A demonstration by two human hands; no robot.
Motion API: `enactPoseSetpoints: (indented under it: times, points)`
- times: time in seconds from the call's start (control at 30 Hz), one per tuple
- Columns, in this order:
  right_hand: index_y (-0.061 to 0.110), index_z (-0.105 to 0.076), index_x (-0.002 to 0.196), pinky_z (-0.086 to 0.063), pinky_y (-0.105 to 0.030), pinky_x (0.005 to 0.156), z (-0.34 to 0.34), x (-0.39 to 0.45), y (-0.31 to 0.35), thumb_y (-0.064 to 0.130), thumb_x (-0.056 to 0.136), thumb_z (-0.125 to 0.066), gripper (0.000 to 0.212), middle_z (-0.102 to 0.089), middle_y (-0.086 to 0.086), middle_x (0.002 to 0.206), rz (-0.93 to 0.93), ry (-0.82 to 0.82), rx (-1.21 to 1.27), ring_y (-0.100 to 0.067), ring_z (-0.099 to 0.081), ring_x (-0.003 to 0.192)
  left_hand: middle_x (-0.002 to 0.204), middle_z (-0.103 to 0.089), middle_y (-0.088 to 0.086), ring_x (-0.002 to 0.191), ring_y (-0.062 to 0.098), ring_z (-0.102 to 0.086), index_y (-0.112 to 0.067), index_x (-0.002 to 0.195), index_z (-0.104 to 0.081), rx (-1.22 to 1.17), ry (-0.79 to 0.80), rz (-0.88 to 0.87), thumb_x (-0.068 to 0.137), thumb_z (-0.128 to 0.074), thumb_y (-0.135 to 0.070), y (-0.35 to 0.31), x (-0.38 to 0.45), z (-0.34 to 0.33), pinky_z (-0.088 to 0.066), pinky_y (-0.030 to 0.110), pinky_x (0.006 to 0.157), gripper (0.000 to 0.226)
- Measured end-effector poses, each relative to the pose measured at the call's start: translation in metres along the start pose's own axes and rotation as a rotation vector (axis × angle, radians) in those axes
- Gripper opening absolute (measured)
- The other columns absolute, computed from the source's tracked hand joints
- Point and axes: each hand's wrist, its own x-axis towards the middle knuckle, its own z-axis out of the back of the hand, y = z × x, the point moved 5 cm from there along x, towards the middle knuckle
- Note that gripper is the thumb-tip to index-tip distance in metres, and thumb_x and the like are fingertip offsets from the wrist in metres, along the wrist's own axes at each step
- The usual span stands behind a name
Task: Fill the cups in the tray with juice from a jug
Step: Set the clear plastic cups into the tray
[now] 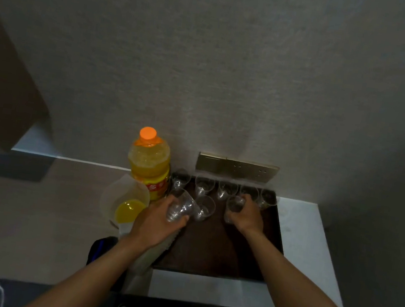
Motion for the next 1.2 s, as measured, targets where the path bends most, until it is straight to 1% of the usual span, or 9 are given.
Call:
enactPoseSetpoints:
  times: [0.13, 0.43, 0.63, 0.73, 0.83, 0.93, 1.07, 1.13, 1.2]
  points:
    - [0.027, -0.049, 0.134, -0.049, -0.041, 0.094, -0.015, -0.002, 0.006, 0.035, 0.075, -0.083, 0.069, -0.059, -0.004, 0.139, -0.008, 0.018, -0.043, -0.031, -0.060, 0.124, 0.100, -0.067, -0.019, 0.085, 0.002, -0.064, -0.038, 0.108, -0.054, 0.000, -0.022, 0.001, 0.082, -0.066, -0.066, 0.006, 0.004, -0.002, -0.056, 0.034, 0.073, 0.040]
    - [0.018, -0.047, 0.125, -0.050, -0.042, 0.094, -0.025, -0.002, 0.012, 0.032, 0.080, -0.084, 0.060, -0.060, -0.010, 0.133, -0.015, -0.031, -0.051, -0.035, -0.061, 0.121, 0.099, -0.068, -0.017, 0.082, 0.001, -0.065, -0.036, 0.108, -0.056, -0.014, -0.029, 0.003, 0.083, -0.070, -0.059, 0.006, 0.004, 0.001, -0.056, 0.031, 0.070, 0.036]
    - [0.022, -0.035, 0.140, -0.049, -0.045, 0.101, -0.025, -0.009, 0.011, 0.038, 0.073, -0.090, 0.089, -0.057, -0.008, 0.141, -0.034, 0.002, -0.007, -0.034, -0.058, 0.128, 0.099, -0.067, -0.017, 0.082, 0.000, -0.065, -0.036, 0.108, -0.055, -0.017, -0.018, 0.022, 0.084, -0.069, -0.060, 0.006, 0.004, -0.001, -0.055, 0.028, 0.069, 0.036]
    - [0.024, -0.025, 0.150, -0.047, -0.048, 0.103, -0.022, -0.011, 0.010, 0.038, 0.072, -0.091, 0.103, -0.047, -0.012, 0.148, -0.044, 0.023, -0.021, -0.036, -0.052, 0.134, 0.095, -0.068, -0.019, 0.079, -0.002, -0.064, -0.037, 0.104, -0.056, -0.024, -0.011, 0.027, 0.085, -0.071, -0.057, 0.004, 0.003, 0.001, -0.050, 0.023, 0.065, 0.032]
    - [0.026, -0.016, 0.155, -0.044, -0.050, 0.105, -0.018, -0.012, 0.009, 0.038, 0.075, -0.089, 0.109, -0.038, -0.016, 0.153, -0.057, 0.085, -0.051, -0.039, -0.045, 0.138, 0.092, -0.067, -0.021, 0.079, -0.003, -0.063, -0.040, 0.102, -0.054, -0.021, -0.012, 0.017, 0.086, -0.070, -0.057, 0.001, 0.001, 0.004, -0.044, 0.019, 0.062, 0.028]
    - [0.026, -0.021, 0.150, -0.044, -0.053, 0.106, -0.011, -0.014, 0.009, 0.043, 0.074, -0.089, 0.103, -0.034, -0.017, 0.154, -0.062, 0.073, -0.059, -0.040, -0.045, 0.138, 0.092, -0.068, -0.020, 0.079, -0.002, -0.063, -0.041, 0.102, -0.054, -0.022, -0.003, 0.017, 0.086, -0.070, -0.058, -0.001, -0.001, 0.005, -0.044, 0.020, 0.062, 0.028]
    - [0.029, -0.027, 0.148, -0.047, -0.054, 0.104, 0.005, -0.024, 0.021, 0.050, 0.074, -0.087, 0.098, -0.034, -0.016, 0.154, 0.009, -0.048, -0.128, -0.040, -0.045, 0.137, 0.092, -0.067, -0.020, 0.079, -0.003, -0.062, -0.038, 0.102, -0.054, -0.024, -0.011, 0.003, 0.085, -0.070, -0.060, -0.005, -0.002, 0.005, -0.050, 0.027, 0.066, 0.032]
    - [0.029, -0.031, 0.147, -0.048, -0.054, 0.103, 0.010, -0.030, 0.034, 0.051, 0.079, -0.082, 0.088, -0.036, -0.016, 0.151, 0.054, -0.130, -0.178, -0.038, -0.044, 0.137, 0.090, -0.067, -0.019, 0.078, -0.003, -0.062, -0.038, 0.101, -0.054, -0.025, -0.008, -0.009, 0.085, -0.070, -0.060, -0.008, -0.003, 0.005, -0.053, 0.030, 0.067, 0.031]
    - [0.025, -0.040, 0.142, -0.049, -0.052, 0.104, 0.010, -0.034, 0.051, 0.047, 0.086, -0.077, 0.070, -0.045, -0.013, 0.146, 0.122, -0.126, -0.175, -0.033, -0.049, 0.133, 0.090, -0.067, -0.018, 0.079, -0.002, -0.062, -0.038, 0.101, -0.054, -0.029, -0.006, -0.022, 0.084, -0.070, -0.059, -0.012, -0.002, 0.005, -0.054, 0.032, 0.068, 0.031]
